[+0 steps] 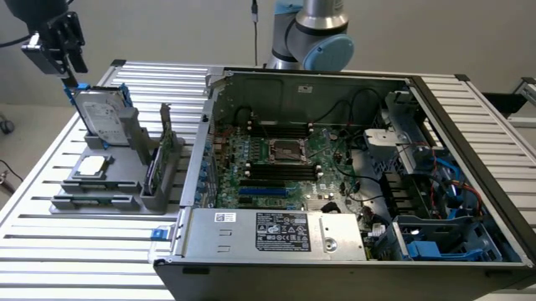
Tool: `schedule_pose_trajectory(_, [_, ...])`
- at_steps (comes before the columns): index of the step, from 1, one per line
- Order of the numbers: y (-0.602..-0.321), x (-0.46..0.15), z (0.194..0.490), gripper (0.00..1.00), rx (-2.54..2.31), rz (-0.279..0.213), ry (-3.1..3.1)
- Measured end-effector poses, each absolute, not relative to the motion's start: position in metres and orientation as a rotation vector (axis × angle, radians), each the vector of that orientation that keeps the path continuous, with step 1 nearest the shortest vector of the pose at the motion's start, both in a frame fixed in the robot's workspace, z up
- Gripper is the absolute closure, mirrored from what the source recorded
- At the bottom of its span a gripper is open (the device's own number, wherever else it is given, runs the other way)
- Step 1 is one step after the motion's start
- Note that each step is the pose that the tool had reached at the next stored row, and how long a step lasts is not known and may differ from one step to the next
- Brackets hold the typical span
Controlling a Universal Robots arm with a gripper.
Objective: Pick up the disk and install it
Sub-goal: 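Pick up the disk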
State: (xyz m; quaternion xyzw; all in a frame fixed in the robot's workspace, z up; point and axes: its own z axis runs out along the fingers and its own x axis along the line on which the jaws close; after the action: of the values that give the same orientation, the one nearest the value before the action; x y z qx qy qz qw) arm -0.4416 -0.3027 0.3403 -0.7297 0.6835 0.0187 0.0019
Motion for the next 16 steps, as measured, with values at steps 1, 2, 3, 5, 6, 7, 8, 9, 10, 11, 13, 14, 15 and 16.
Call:
schedule_pose_trajectory(1, [-0.303,-0.442,0.338,0.46,-2.29,0.059,2.144])
schedule_pose_trajectory(2, [-0.303,-0.442,0.337,0.46,-2.29,0.059,2.145])
schedule_pose_trajectory(3, [-0.303,-0.442,0.335,0.46,-2.29,0.058,2.145])
schedule_pose_trajectory(5, [-0.303,-0.444,0.331,0.46,-2.289,0.058,2.145])
schedule_pose_trajectory(6, [-0.303,-0.444,0.329,0.46,-2.289,0.058,2.146])
schedule_pose_trajectory(7, [-0.303,-0.445,0.327,0.46,-2.287,0.058,2.148])
schedule_pose_trajectory(8, [-0.303,-0.445,0.326,0.46,-2.285,0.058,2.15])
schedule_pose_trajectory(9, [-0.303,-0.446,0.324,0.46,-2.281,0.058,2.155])
schedule_pose_trajectory(10, [-0.303,-0.446,0.322,0.46,-2.276,0.058,2.16])
schedule_pose_trajectory(11, [-0.303,-0.446,0.32,0.46,-2.27,0.058,2.166])
schedule_pose_trajectory(13, [-0.303,-0.446,0.317,0.46,-2.257,0.058,2.179])
schedule_pose_trajectory(14, [-0.303,-0.446,0.315,0.46,-2.252,0.058,2.184])
schedule_pose_trajectory(15, [-0.303,-0.446,0.313,0.46,-2.248,0.058,2.188])
schedule_pose_trajectory(16, [-0.304,-0.446,0.311,0.46,-2.245,0.058,2.19])
